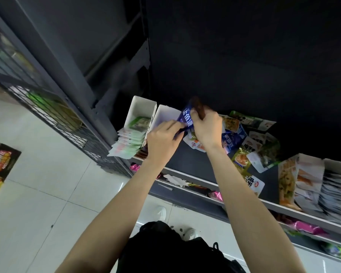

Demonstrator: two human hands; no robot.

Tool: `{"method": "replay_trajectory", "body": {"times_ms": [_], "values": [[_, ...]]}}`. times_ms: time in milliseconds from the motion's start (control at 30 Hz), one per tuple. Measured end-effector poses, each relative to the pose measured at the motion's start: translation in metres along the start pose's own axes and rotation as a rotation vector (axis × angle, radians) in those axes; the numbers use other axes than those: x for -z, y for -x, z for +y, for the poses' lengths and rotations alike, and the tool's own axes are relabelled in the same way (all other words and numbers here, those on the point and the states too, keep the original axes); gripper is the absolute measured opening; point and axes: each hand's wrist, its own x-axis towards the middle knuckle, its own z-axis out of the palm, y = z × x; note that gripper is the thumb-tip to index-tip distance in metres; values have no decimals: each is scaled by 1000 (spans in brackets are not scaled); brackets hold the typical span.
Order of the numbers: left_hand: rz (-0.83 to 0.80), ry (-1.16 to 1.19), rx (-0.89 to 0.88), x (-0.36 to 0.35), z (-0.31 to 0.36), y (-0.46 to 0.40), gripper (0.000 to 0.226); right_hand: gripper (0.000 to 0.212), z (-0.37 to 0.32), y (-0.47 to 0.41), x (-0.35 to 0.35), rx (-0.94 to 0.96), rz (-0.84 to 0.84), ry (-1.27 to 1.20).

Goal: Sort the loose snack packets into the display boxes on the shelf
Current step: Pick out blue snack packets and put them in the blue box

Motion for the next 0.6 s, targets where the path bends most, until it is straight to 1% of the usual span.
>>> {"method": "replay_trajectory", "body": {"times_ms": [67, 100, 133, 167, 200, 233, 267, 300, 367, 433, 500, 600], "values": [[-73, 27, 58, 1, -16, 6, 22, 23, -5, -9, -10, 90, -9, 74], [-140, 94, 131, 2, -24, 7, 29, 23, -6, -11, -16, 144, -20, 114], [-218, 220, 249, 4, -31, 7, 35, 24, -7, -14, -22, 204, -26, 177], [-300, 420, 430, 7, -34, 5, 37, 25, -7, -16, -29, 262, -26, 265], [-359, 683, 664, 10, -37, 0, 37, 24, -5, -18, -37, 321, -23, 354], [-361, 940, 894, 12, -42, -5, 38, 21, -2, -20, -45, 375, -28, 428], [-323, 1111, 1083, 11, -49, -9, 40, 15, 1, -20, -54, 421, -57, 493], [-286, 1199, 1200, 10, -56, -12, 41, 14, 6, -19, -63, 464, -83, 540], [-276, 1203, 1296, 9, -65, -14, 38, 24, 18, -16, -80, 533, -182, 659], [-332, 1068, 1314, 5, -72, -11, 27, 31, 29, -11, -91, 539, -308, 751], [-414, 816, 1226, 1, -77, -3, 20, 32, 38, -8, -98, 545, -367, 781], [-579, 432, 951, 0, -83, 8, 33, 43, 45, -5, -103, 603, -400, 901]]}}
